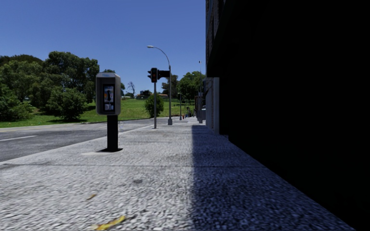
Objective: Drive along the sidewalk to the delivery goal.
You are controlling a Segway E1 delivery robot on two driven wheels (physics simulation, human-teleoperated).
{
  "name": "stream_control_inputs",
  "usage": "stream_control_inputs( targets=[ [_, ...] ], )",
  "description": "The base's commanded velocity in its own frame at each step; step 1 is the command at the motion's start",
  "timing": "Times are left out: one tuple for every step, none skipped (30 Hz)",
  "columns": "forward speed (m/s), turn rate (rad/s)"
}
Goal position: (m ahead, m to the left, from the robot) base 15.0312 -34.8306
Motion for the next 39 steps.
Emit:
stream_control_inputs(
  targets=[
    [2.00,0.00],
    [2.00,0.00],
    [2.00,0.00],
    [2.00,0.00],
    [2.00,0.00],
    [2.00,0.00],
    [2.00,0.00],
    [2.00,0.00],
    [2.00,0.00],
    [2.00,0.00],
    [2.00,0.00],
    [2.00,0.00],
    [2.00,0.00],
    [2.00,0.00],
    [2.00,0.00],
    [2.00,0.00],
    [2.00,0.00],
    [2.00,0.00],
    [2.00,0.00],
    [2.00,0.00],
    [2.00,0.00],
    [2.00,0.00],
    [2.00,0.00],
    [2.00,0.00],
    [2.00,0.00],
    [2.00,0.00],
    [2.00,0.00],
    [2.00,0.00],
    [2.00,0.00],
    [2.00,0.00],
    [2.00,0.00],
    [2.00,0.00],
    [2.00,0.00],
    [2.00,0.00],
    [2.00,0.00],
    [2.00,0.00],
    [2.00,0.00],
    [2.00,0.00],
    [2.00,0.00]
  ],
)
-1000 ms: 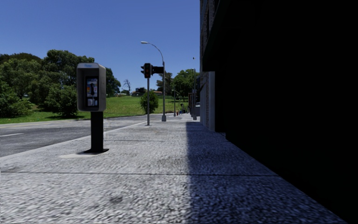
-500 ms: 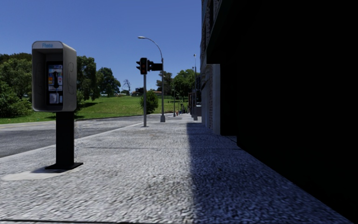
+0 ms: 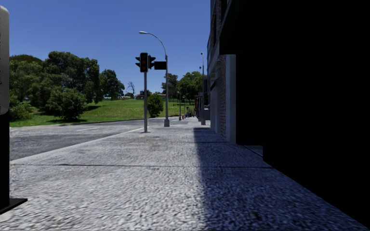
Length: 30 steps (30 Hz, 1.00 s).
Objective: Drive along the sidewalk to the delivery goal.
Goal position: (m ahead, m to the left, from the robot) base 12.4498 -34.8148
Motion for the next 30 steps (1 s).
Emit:
stream_control_inputs(
  targets=[
    [2.00,0.00],
    [2.00,0.00],
    [2.00,0.00],
    [2.00,0.00],
    [2.00,0.00],
    [2.00,0.00],
    [2.00,0.00],
    [2.00,0.00],
    [2.00,0.00],
    [2.00,0.00],
    [2.00,0.00],
    [2.00,0.00],
    [2.00,0.00],
    [2.00,0.00],
    [2.00,0.00],
    [2.00,0.00],
    [2.00,0.00],
    [2.00,0.00],
    [2.00,0.00],
    [2.00,0.00],
    [2.00,0.00],
    [2.00,0.00],
    [2.00,0.00],
    [2.00,0.00],
    [2.00,0.00],
    [2.00,0.00],
    [2.00,0.00],
    [2.00,0.00],
    [2.00,0.00],
    [2.00,0.00]
  ],
)
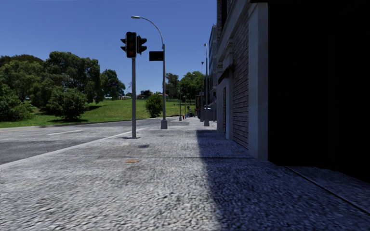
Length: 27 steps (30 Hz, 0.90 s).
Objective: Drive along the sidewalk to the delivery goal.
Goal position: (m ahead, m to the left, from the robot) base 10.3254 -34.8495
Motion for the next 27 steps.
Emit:
stream_control_inputs(
  targets=[
    [2.00,0.00],
    [2.00,0.00],
    [2.00,0.00],
    [2.00,0.00],
    [2.00,0.00],
    [2.00,0.00],
    [2.00,0.00],
    [2.00,0.00],
    [2.00,0.00],
    [2.00,0.00],
    [2.00,0.00],
    [2.00,0.00],
    [2.00,0.00],
    [2.00,0.00],
    [2.00,0.00],
    [2.00,0.00],
    [2.00,0.00],
    [2.00,0.00],
    [2.00,0.00],
    [2.00,0.00],
    [2.00,0.00],
    [2.00,0.00],
    [2.00,0.00],
    [2.00,0.00],
    [2.00,0.00],
    [2.00,0.00],
    [2.00,0.00]
  ],
)
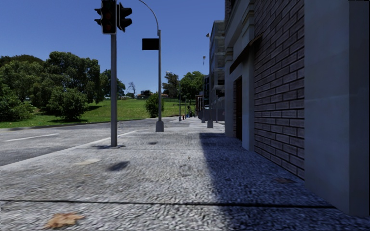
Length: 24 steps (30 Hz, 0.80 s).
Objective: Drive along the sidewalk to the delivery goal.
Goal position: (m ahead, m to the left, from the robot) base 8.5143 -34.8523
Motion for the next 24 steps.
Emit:
stream_control_inputs(
  targets=[
    [2.00,0.00],
    [2.00,0.00],
    [2.00,0.00],
    [2.00,0.00],
    [2.00,0.00],
    [2.00,0.00],
    [2.00,0.00],
    [2.00,0.00],
    [2.00,0.00],
    [2.00,0.00],
    [2.00,-0.01],
    [2.00,-0.01],
    [2.00,-0.01],
    [2.00,-0.01],
    [2.00,-0.02],
    [2.00,0.00],
    [2.00,0.00],
    [2.00,0.00],
    [2.00,0.00],
    [2.00,0.00],
    [2.00,0.00],
    [2.00,0.00],
    [2.00,0.00],
    [2.00,0.00]
  ],
)
